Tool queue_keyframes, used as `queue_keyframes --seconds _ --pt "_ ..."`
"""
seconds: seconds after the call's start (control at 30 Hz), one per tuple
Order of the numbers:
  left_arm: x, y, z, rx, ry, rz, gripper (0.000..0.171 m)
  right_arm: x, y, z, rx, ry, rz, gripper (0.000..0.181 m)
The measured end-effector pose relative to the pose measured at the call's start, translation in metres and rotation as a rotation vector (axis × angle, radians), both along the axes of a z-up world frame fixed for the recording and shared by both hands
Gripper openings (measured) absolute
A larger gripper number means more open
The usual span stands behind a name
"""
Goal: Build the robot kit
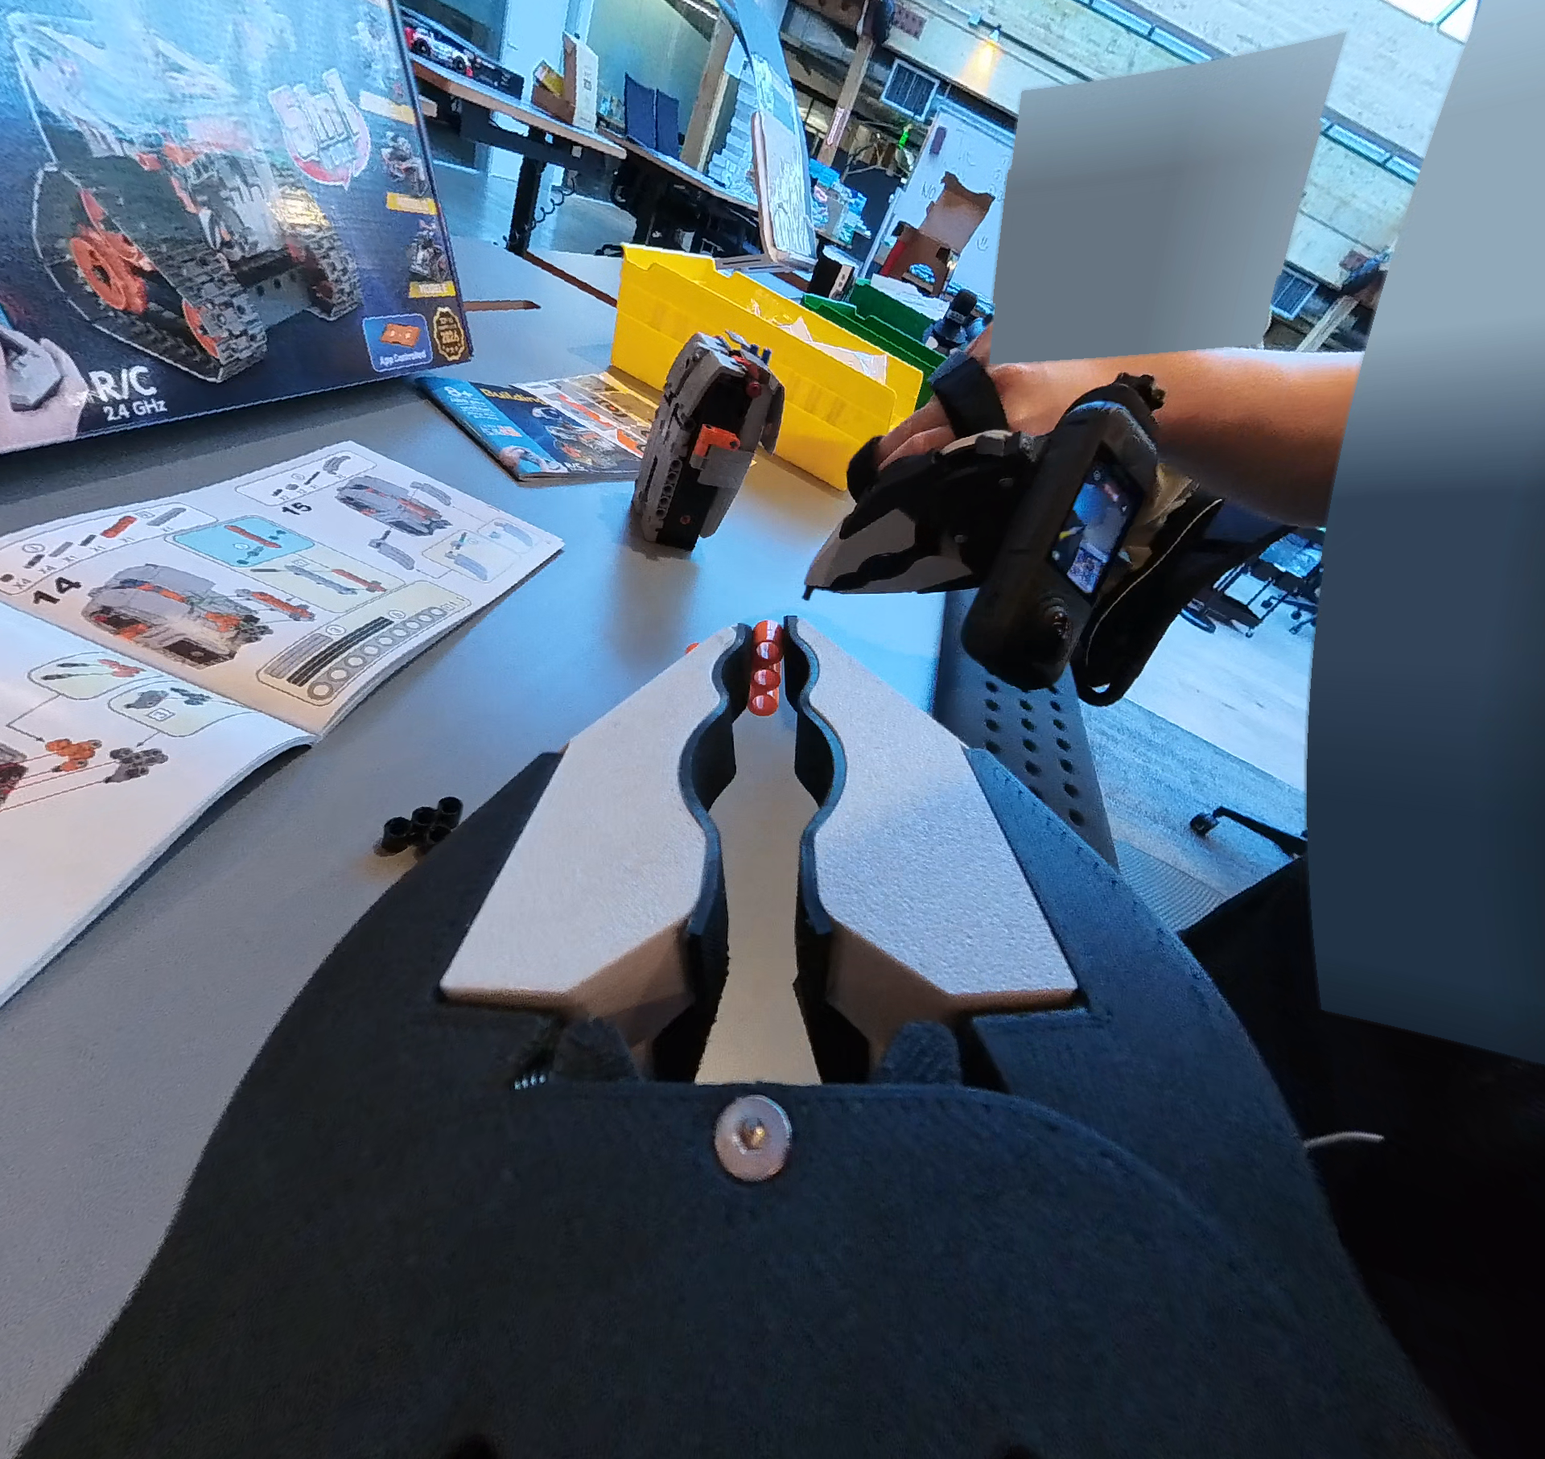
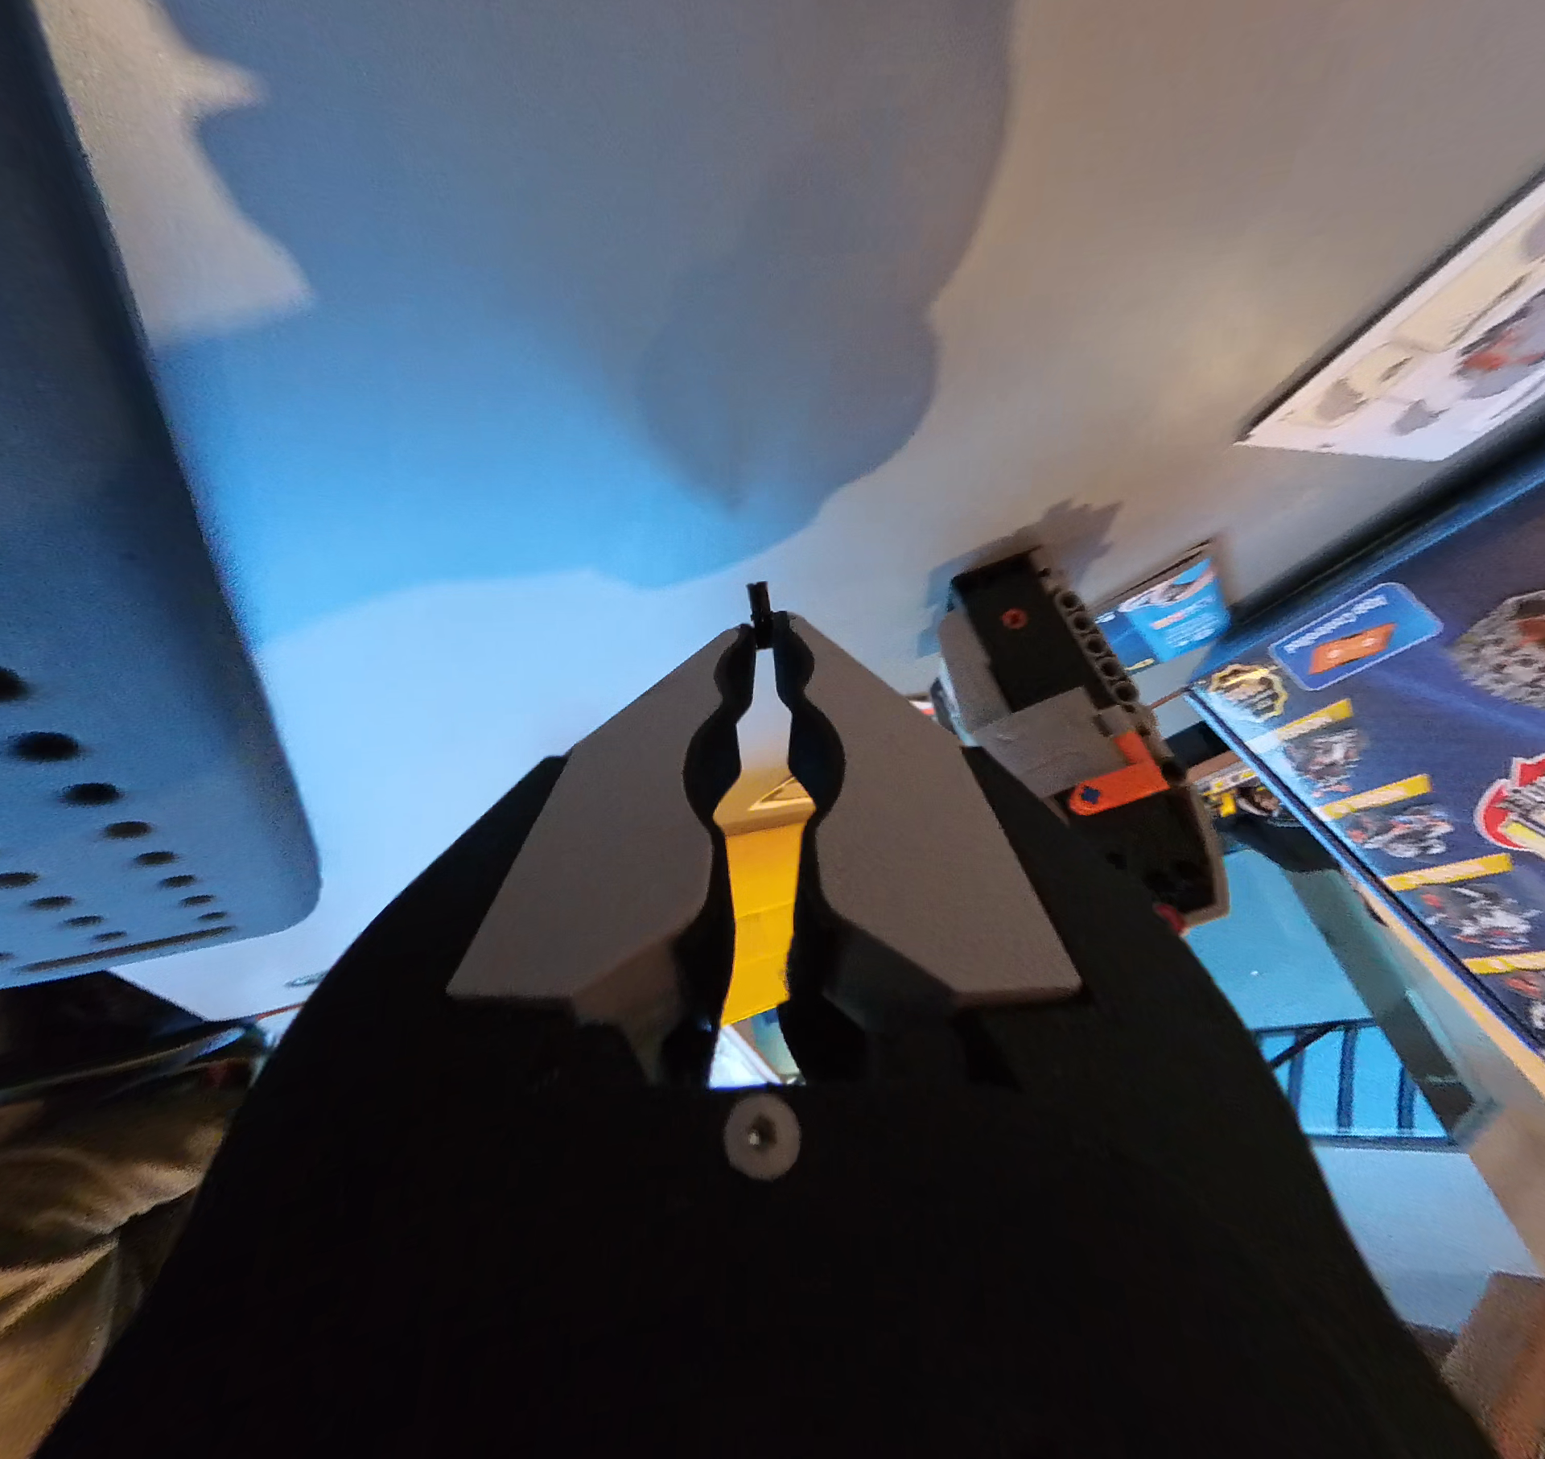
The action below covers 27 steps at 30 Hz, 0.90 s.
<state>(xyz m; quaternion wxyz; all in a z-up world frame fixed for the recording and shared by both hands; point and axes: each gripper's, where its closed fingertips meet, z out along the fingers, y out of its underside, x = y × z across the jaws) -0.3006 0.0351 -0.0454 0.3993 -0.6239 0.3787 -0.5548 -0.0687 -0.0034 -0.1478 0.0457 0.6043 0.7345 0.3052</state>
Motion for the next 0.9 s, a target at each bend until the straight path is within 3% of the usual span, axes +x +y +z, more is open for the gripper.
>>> queue_keyframes --seconds 0.43,0.9 --pt "-0.003 0.007 -0.008 -0.024 0.0 -0.002 0.003 0.021 -0.015 -0.009 -0.062 -0.132 -0.119 0.003" --pt "-0.003 0.006 -0.01 -0.022 0.01 -0.007 0.003 0.02 -0.017 -0.009 -0.057 -0.146 -0.164 0.004"
